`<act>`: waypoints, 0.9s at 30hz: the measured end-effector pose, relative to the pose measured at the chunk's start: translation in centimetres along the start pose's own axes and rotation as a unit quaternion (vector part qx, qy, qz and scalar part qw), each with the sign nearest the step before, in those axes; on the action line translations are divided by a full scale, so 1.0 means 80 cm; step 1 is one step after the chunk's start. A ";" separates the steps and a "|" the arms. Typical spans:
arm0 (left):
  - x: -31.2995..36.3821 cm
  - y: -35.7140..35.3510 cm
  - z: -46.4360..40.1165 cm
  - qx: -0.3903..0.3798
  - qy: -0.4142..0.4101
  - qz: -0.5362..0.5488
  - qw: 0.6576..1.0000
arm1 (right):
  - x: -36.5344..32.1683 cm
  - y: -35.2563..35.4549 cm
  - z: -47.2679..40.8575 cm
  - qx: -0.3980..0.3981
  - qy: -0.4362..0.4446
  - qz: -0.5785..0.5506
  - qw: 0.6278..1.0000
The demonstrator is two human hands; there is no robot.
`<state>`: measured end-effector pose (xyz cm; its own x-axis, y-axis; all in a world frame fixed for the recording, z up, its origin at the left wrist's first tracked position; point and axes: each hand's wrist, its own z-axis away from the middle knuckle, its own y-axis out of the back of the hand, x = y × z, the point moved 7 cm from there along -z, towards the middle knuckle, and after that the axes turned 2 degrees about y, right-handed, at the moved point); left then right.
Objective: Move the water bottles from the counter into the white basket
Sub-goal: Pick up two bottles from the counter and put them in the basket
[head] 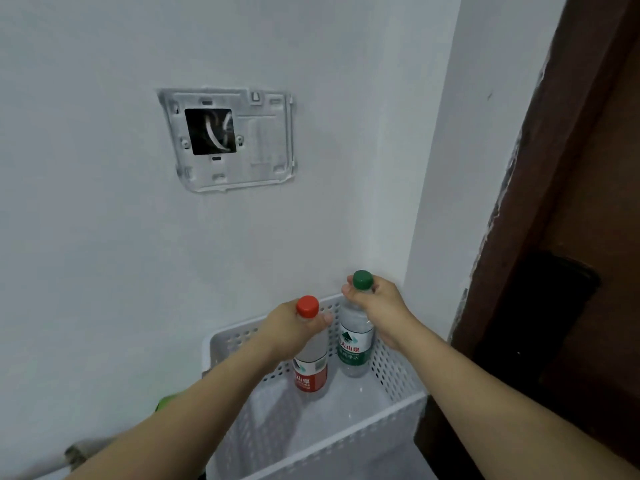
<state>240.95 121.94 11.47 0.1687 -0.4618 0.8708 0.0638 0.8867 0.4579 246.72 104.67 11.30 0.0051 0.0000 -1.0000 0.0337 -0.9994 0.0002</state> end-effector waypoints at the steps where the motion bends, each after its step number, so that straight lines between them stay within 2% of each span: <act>1: -0.003 -0.003 -0.003 0.002 -0.002 -0.003 1.000 | 0.004 -0.001 -0.003 -0.001 0.003 0.005 1.000; 8: -0.011 -0.010 -0.004 0.040 -0.004 -0.011 0.999 | 0.031 0.000 -0.005 0.002 0.024 0.043 0.999; 11: -0.025 -0.015 -0.001 0.044 0.023 -0.041 0.998 | 0.030 0.003 -0.003 0.018 0.040 0.066 0.997; 15: -0.039 -0.032 -0.002 0.030 0.032 -0.059 0.997 | 0.015 0.001 -0.003 0.012 0.082 0.166 0.983; 20: -0.043 -0.040 -0.010 0.061 0.030 -0.049 0.997 | -0.011 0.006 -0.008 -0.018 0.140 0.264 0.954; 27: -0.040 -0.051 -0.019 0.072 0.025 -0.047 0.996 | -0.011 0.007 -0.008 -0.018 0.146 0.266 0.953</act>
<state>241.66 119.80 6.56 0.2170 -0.5385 0.8142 -0.0596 0.8252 0.5617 247.41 104.15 12.21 0.3081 -0.4923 -0.8140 -0.0167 -0.8583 0.5128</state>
